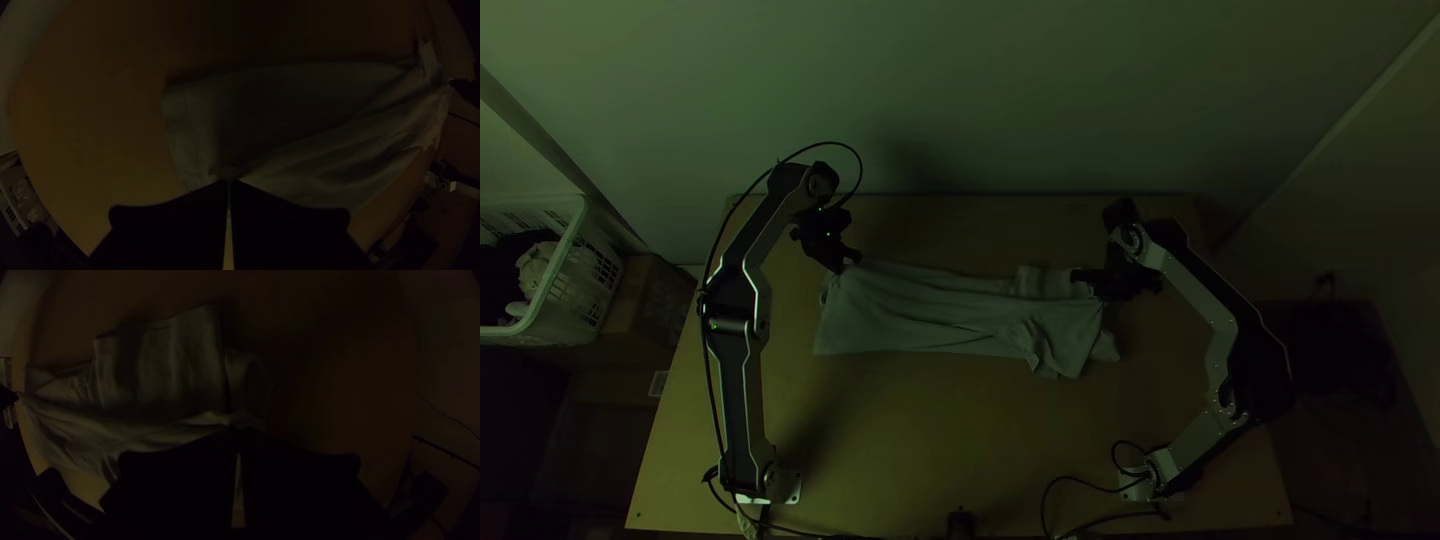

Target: Fold the t-shirt

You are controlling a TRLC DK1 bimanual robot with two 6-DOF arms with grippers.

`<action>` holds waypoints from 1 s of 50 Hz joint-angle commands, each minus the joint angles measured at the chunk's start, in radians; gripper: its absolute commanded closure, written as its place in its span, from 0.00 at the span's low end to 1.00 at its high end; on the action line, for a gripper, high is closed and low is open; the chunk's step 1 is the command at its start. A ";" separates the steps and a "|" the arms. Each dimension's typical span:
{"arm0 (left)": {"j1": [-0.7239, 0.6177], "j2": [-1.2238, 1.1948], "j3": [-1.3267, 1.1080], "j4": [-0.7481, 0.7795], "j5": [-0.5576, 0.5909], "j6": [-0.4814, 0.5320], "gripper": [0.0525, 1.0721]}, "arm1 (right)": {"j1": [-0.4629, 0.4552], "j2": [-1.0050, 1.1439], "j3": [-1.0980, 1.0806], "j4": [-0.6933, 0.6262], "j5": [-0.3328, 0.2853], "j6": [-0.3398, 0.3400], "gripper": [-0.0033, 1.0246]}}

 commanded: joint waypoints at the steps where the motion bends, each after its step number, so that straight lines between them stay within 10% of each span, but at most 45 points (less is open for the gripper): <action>1: 0.018 0.027 0.029 -0.011 0.018 -0.028 0.97 | -0.011 0.035 0.022 0.033 0.011 0.003 0.97; 17: 0.052 0.047 0.034 0.015 0.080 -0.056 0.96 | -0.006 0.083 0.014 0.153 0.030 0.000 0.97; 21: 0.063 0.046 0.034 0.035 0.115 -0.068 0.69 | -0.004 0.087 0.007 0.186 0.048 0.000 0.96; 30: 0.077 0.046 0.031 0.041 0.143 -0.070 0.09 | -0.007 0.103 0.004 0.180 0.048 0.003 0.51; 43: 0.115 0.026 0.031 0.081 0.190 -0.083 0.05 | -0.018 0.071 -0.015 0.168 0.048 -0.003 0.08; 50: 0.155 0.000 0.028 0.107 0.249 -0.091 0.05 | -0.030 0.028 -0.021 0.160 0.042 -0.005 0.04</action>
